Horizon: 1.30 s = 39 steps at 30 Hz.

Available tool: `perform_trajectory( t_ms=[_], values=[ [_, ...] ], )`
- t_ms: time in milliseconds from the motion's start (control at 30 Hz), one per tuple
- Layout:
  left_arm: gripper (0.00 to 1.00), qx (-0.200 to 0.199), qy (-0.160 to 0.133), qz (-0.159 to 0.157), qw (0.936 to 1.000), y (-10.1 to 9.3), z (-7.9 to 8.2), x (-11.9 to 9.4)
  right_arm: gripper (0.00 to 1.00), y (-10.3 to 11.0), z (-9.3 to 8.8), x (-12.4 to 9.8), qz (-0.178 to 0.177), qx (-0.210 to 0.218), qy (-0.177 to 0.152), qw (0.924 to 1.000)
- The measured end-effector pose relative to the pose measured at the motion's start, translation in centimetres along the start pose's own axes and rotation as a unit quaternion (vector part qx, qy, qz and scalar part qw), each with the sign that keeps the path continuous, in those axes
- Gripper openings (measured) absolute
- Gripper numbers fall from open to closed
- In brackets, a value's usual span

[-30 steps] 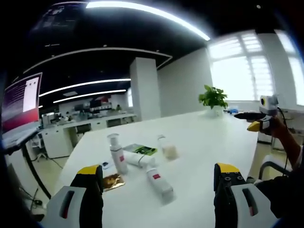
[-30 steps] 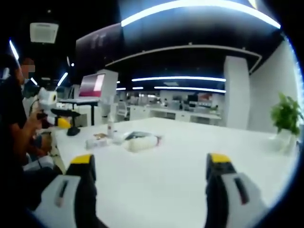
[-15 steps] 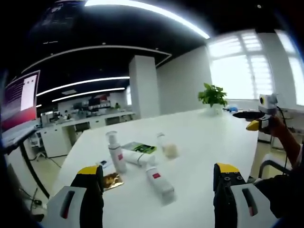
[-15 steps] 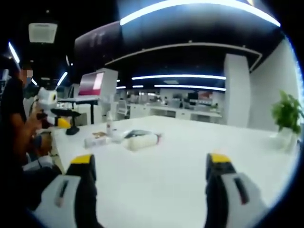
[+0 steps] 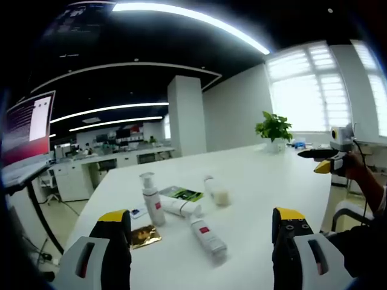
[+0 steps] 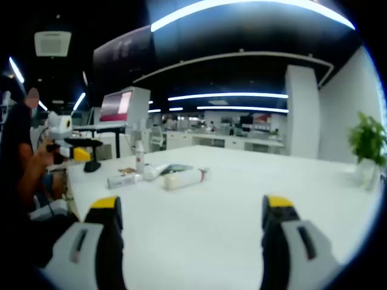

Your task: Arrange the skincare products in the storage area until every visible bottle or jar stands upright without overlapping.

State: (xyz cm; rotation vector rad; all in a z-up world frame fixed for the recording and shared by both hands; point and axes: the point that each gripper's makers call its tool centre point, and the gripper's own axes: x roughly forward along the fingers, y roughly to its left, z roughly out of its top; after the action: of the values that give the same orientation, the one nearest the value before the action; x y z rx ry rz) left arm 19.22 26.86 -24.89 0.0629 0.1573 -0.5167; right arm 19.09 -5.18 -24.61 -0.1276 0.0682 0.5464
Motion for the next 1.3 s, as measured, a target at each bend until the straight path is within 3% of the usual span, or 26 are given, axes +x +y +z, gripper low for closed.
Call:
perform_trajectory(
  t_ms=[633, 767, 1100, 1300],
  values=[
    [0.99, 0.011, -0.003, -0.019, 0.9997, -0.8, -0.2, 0.3, 0.93, 0.1, 1.6, 1.6, 0.005, 0.042, -0.026, 0.9988],
    [0.99, 0.010, -0.002, -0.017, 0.9998, -0.7, -0.3, 0.3, 0.93, 0.7, 2.6, 2.2, 0.034, 0.073, -0.038, 0.9960],
    [0.99, 0.017, -0.009, -0.014, 0.9997, -0.6, 0.2, 0.0, 0.93, 0.9, 3.3, 3.6, 0.065, 0.107, -0.023, 0.9919],
    [0.99, 0.021, -0.007, -0.018, 0.9996, -0.8, 0.1, -0.1, 0.92, 0.7, 3.6, 4.3, 0.061, 0.106, -0.011, 0.9924]
  ],
)
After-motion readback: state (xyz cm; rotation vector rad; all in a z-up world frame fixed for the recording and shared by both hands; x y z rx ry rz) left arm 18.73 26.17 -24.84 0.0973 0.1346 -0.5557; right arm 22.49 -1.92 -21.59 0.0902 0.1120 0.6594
